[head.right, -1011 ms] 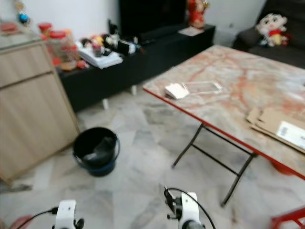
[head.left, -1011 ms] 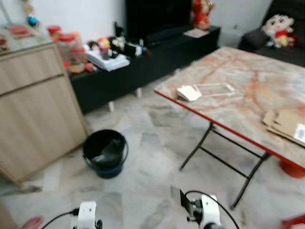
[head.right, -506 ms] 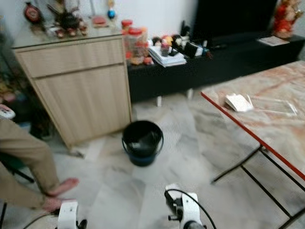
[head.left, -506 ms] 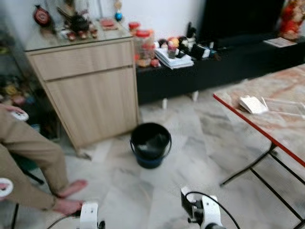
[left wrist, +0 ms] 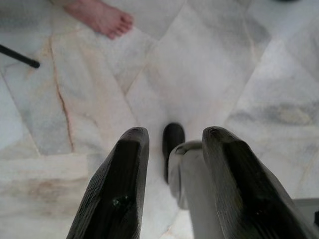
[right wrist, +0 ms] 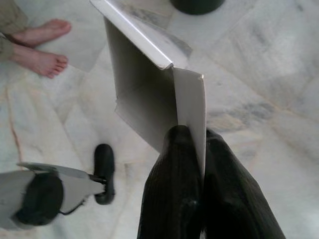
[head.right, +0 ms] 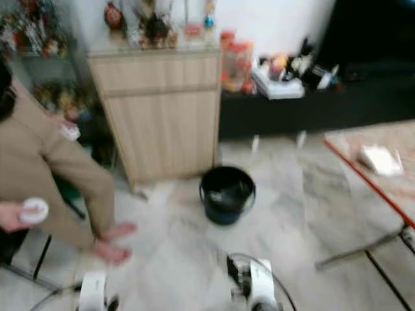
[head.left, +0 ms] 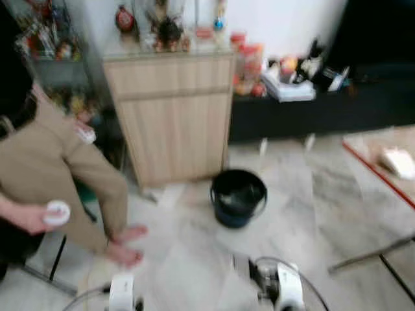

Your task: Picking trash to rubbish bin

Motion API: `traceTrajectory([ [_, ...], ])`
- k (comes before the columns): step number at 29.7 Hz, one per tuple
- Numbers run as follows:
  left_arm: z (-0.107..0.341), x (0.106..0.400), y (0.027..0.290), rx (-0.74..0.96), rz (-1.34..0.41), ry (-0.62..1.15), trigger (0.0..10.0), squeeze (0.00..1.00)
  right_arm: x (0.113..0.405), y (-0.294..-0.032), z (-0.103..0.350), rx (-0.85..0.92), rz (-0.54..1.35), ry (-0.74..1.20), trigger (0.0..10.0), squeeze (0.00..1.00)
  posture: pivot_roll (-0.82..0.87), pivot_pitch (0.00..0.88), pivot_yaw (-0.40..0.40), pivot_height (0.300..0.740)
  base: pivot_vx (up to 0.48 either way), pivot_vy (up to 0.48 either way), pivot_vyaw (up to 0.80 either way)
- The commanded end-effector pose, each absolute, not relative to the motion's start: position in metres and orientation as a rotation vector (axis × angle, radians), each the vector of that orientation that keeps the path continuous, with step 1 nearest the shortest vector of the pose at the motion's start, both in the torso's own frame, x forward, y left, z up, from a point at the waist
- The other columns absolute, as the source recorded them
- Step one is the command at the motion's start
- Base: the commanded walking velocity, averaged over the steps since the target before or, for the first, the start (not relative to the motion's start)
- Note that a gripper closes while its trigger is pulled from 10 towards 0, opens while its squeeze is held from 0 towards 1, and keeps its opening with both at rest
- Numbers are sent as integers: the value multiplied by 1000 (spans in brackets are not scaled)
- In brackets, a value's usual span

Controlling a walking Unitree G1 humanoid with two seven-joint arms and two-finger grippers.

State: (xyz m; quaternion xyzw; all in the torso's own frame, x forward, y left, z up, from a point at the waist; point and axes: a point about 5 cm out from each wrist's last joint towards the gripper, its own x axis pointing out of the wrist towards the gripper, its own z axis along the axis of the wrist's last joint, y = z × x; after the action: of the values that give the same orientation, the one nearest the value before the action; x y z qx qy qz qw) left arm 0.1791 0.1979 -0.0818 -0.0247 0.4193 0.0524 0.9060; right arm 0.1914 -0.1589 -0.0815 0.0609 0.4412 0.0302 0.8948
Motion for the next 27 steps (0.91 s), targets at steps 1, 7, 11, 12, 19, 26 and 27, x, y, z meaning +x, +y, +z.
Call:
traceTrajectory([
  [1, -81, 183, 195, -49, 104, 863, 10000, 0, 193, -164, -80, 145, 40, 905, 10000, 0, 25, 0, -42, 740, 360, 0, 0],
  [7, -81, 182, 195, -44, 105, 867, 10000, 0, 191, -164, -81, 134, 47, 909, 10000, 0, 25, 0, -41, 740, 385, 0, 0],
  [11, -81, 183, 194, -46, 102, 865, 10000, 0, 191, -164, -81, 124, 49, 912, 10000, 0, 26, 0, -45, 740, 385, 0, 0],
  [12, -80, 185, 194, -46, 101, 862, 10000, 0, 194, -164, -80, 125, 49, 907, 10000, 0, 24, 0, -43, 740, 382, 0, 0],
  [19, -80, 185, 193, -44, 97, 863, 10000, 0, 195, -164, -79, 124, 55, 904, 10000, 0, 24, 0, -48, 740, 384, 0, -525],
  [26, -81, 184, 193, -40, 91, 868, 10000, 0, 194, -164, -80, 122, 53, 905, 10000, 0, 18, 0, -43, 740, 306, 0, 0],
  [27, -81, 184, 193, -40, 90, 868, 10000, 0, 193, -164, -80, 122, 53, 905, 10000, 0, 18, 0, -43, 740, 274, 0, 0],
])
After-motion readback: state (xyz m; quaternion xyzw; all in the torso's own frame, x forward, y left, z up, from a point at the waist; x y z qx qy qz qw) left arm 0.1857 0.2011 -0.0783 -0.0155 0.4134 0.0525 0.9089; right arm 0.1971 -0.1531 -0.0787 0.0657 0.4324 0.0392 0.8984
